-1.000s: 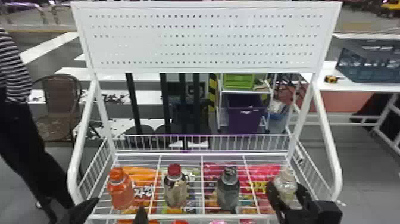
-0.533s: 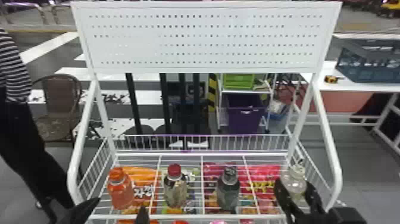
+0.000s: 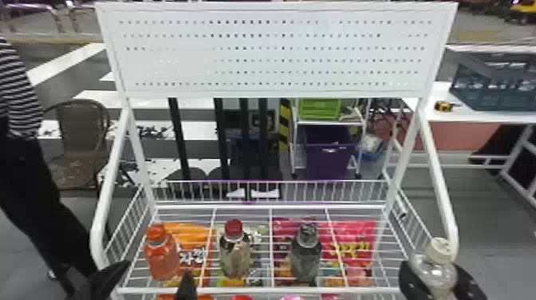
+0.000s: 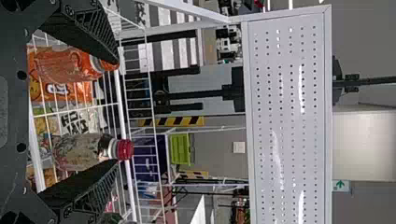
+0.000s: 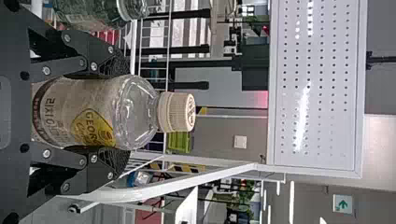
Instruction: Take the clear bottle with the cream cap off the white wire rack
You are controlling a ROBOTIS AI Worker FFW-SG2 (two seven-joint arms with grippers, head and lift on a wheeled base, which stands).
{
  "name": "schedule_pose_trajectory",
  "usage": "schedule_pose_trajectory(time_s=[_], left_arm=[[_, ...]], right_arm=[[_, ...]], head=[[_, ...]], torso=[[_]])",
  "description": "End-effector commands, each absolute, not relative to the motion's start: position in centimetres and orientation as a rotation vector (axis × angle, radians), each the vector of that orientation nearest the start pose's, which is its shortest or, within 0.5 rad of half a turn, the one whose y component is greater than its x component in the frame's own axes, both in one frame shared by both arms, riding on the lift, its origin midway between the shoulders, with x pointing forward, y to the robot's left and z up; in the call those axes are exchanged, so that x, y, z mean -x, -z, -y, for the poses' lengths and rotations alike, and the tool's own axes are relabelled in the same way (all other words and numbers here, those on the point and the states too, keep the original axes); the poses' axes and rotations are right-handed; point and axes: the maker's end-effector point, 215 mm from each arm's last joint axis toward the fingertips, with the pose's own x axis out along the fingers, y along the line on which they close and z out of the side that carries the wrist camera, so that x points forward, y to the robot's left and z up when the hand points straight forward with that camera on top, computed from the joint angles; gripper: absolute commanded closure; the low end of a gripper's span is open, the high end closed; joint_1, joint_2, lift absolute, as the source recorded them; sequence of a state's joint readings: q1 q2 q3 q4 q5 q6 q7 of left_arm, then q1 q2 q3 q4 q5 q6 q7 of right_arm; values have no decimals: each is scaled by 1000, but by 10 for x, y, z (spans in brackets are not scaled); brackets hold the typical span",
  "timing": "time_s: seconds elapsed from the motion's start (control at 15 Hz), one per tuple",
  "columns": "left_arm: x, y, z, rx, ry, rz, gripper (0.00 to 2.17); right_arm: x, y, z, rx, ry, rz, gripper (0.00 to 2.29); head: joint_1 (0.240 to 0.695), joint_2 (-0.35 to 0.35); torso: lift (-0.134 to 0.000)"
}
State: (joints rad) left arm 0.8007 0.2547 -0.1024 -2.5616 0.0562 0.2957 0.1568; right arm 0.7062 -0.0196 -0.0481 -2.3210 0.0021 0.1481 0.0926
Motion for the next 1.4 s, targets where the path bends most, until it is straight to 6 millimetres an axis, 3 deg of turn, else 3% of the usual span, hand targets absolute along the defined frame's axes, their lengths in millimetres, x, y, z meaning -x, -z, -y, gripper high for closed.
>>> schedule_pose_trajectory(time_s=[0.0,0.2,0.33,1.33], left_arm=[[-367,267,-197,-81,92,-111,137],[-372,260,-217,-94,55,-93,137],[-375,258,-226,-92,38,-89,137],[-374,255,-228,-85,37,-81,137]], right_arm=[[-362,307,236,38,-77,-119,1501],[-336,295,229,37,-106,-85,1501],[-329,290,228,29,-108,-65,1501],[-326,276,229,31,-111,-37,1501]], head=[[499,0],[499,0],[499,0],[499,0]], torso=[[0],[0],[0],[0]])
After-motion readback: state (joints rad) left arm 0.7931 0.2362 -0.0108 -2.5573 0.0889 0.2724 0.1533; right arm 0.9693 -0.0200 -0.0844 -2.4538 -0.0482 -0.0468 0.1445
